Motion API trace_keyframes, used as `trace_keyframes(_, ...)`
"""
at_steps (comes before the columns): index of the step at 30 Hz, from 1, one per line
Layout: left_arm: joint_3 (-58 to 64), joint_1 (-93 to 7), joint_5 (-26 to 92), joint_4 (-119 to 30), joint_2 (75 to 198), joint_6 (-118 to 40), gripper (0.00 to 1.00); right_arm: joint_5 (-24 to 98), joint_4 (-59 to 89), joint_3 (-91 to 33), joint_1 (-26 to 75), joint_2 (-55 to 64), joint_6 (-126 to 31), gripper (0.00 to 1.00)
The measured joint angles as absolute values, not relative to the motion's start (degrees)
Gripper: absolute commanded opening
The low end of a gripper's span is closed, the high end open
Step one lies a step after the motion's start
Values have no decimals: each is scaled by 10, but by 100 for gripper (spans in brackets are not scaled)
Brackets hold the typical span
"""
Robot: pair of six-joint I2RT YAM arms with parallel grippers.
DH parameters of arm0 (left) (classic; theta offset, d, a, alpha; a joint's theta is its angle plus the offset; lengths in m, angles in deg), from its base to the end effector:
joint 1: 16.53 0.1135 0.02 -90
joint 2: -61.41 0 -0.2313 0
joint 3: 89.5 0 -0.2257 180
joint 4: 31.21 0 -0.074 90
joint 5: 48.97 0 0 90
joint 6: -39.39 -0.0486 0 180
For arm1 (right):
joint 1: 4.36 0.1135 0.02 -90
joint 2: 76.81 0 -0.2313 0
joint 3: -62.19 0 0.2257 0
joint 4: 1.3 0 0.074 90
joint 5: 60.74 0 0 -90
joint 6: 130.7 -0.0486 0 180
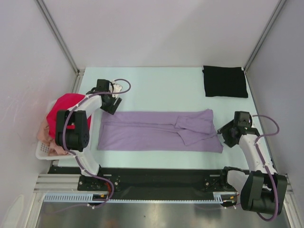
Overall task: Fold and stack the t-shirts
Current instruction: Fold the tshirt
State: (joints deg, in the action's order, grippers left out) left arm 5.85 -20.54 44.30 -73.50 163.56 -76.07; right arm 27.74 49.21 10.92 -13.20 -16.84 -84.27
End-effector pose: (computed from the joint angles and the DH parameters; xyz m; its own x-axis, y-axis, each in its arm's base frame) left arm 0.3449 -0.0214 0.1659 -0.7606 0.4836 -0.4331 0.4078 0.8750 0.2608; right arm 0.1876 -0.0305 0.1743 -0.4999 0.7750 -0.3866 0.7061 0.6232 0.3363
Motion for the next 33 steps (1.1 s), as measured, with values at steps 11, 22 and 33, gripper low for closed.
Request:
trace_keyframes(11,90,-193,433,-716,1659,-777,59,239,537,199,-113,-246,-958,55)
trace_keyframes(22,139,-182,378,-694,1631,-792,0,268,442,204,-113,-151,-936,1)
trace_keyframes(33,239,-179,338,-706,1546,-849,0,328,303,6,-100,134,-843,0)
